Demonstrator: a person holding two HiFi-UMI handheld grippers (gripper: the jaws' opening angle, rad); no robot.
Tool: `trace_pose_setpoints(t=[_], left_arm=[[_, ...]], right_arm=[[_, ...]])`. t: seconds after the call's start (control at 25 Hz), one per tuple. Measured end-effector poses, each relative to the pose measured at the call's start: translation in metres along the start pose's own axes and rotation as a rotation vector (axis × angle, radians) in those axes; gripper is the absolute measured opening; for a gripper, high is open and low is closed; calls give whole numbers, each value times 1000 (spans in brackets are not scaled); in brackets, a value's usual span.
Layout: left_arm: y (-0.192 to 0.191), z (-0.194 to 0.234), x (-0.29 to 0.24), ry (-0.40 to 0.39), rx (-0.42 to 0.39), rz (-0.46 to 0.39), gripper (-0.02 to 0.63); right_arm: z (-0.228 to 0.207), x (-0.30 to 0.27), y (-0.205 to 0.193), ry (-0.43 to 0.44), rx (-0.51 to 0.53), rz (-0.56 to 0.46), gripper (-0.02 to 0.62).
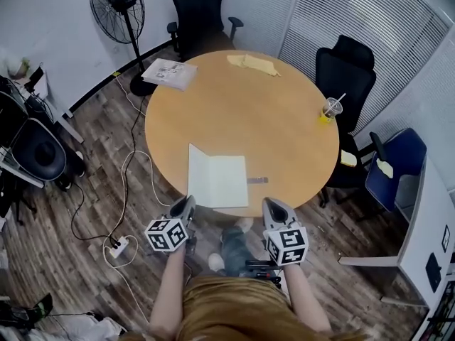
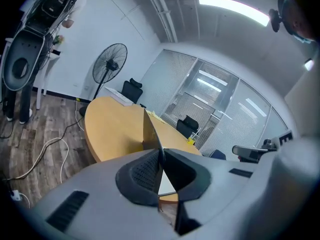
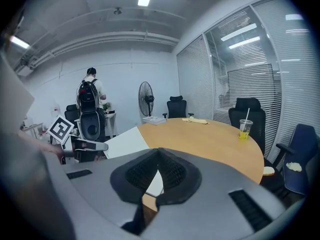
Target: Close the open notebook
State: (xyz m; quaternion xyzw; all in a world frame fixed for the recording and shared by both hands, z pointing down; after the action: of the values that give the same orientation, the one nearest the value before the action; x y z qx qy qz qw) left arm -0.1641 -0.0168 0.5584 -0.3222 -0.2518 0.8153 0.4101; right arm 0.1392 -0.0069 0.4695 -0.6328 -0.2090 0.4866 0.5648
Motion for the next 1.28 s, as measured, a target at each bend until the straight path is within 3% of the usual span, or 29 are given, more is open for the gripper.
trace_pose_setpoints(t=[1.28], left_arm=[[5,-39,-20,-18,-241,88,61]], right_arm=[[-21,-18,-6,-7,-30,28,12]])
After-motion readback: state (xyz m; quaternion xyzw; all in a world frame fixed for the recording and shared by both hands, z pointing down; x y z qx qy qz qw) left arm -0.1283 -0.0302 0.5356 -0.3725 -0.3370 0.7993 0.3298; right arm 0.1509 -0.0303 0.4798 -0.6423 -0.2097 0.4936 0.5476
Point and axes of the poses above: the fingertips, and each gripper's own axes: x backward along the fingers, z to its left, y out of its top, the point moved 9 cm from there along x, backward along the fingers, and after that the axes turned 9 degrees about x, right-handed, at the moved point
